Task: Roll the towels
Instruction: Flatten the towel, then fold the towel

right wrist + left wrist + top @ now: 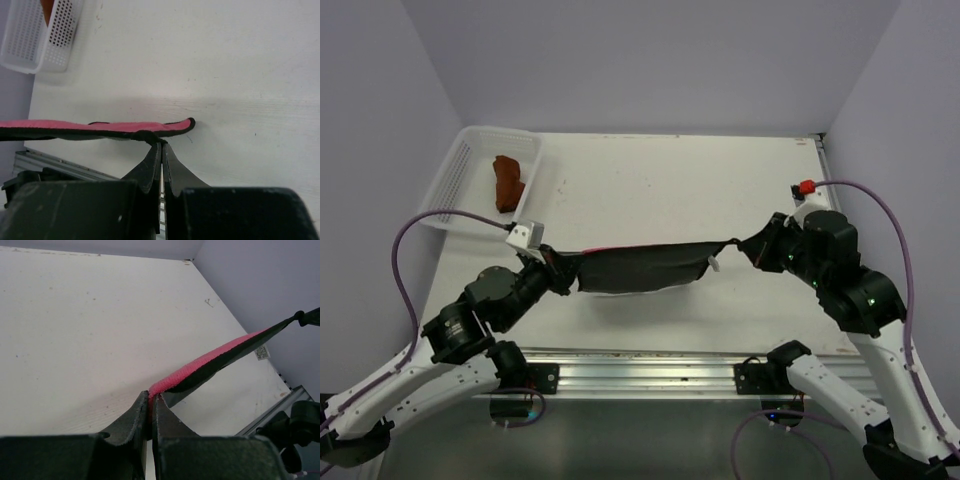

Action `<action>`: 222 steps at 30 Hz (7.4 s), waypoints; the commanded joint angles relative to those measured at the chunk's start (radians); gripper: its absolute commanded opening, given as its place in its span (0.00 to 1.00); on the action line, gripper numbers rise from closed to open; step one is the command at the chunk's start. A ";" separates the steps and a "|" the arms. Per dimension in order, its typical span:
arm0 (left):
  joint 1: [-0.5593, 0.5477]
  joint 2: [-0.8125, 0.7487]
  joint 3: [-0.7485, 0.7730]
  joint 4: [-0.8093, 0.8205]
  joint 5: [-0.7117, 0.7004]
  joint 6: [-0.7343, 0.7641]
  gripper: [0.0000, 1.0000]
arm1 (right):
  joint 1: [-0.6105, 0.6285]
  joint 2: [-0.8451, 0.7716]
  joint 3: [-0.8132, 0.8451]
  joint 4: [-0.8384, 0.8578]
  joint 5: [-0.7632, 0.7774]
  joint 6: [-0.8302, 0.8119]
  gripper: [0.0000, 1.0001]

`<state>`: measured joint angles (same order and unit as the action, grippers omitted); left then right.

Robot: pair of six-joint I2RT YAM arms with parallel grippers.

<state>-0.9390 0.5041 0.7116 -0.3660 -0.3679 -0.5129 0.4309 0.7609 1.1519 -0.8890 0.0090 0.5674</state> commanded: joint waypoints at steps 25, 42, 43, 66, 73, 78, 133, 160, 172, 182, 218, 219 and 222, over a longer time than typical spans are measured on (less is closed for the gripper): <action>-0.001 -0.124 -0.072 -0.139 -0.088 -0.243 0.00 | -0.004 0.026 0.062 -0.087 -0.037 0.002 0.00; 0.351 0.434 -0.055 0.349 0.047 0.002 0.00 | -0.004 0.437 -0.018 0.386 0.061 -0.004 0.00; 0.391 0.457 -0.049 0.386 0.063 0.019 0.00 | -0.006 0.457 -0.009 0.401 0.065 -0.008 0.00; 0.540 0.731 -0.093 0.553 0.262 0.102 0.09 | -0.054 0.661 -0.067 0.535 -0.055 0.002 0.00; 0.546 0.708 -0.170 0.578 0.261 0.065 0.13 | -0.054 0.609 -0.153 0.530 -0.102 -0.008 0.00; 0.551 0.674 -0.204 0.585 0.256 0.050 0.17 | -0.052 0.581 -0.195 0.527 -0.153 -0.021 0.00; 0.563 0.409 -0.457 0.458 0.327 -0.049 0.00 | 0.083 0.472 -0.440 0.484 -0.138 -0.090 0.00; 0.563 0.021 -0.423 0.275 0.267 -0.116 0.46 | 0.109 0.529 -0.426 0.524 -0.211 -0.092 0.26; 0.563 0.286 -0.439 0.489 0.363 -0.113 0.34 | 0.112 0.472 -0.318 0.478 -0.112 -0.057 0.25; 0.563 0.452 -0.385 0.515 0.386 -0.090 0.20 | 0.112 0.652 -0.193 0.584 -0.168 -0.009 0.06; 0.479 0.427 -0.537 0.438 0.425 -0.210 0.13 | 0.097 1.106 -0.032 0.685 -0.084 -0.029 0.03; 0.465 0.429 -0.537 0.434 0.416 -0.214 0.13 | 0.095 1.109 -0.031 0.685 -0.084 -0.029 0.03; 0.447 0.436 -0.540 0.412 0.382 -0.231 0.17 | 0.092 1.117 -0.015 0.670 -0.083 -0.047 0.03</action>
<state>-0.4732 0.9314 0.1677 0.0788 0.0628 -0.7155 0.5335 1.8587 1.1053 -0.2100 -0.1146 0.5472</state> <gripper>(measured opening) 0.164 0.033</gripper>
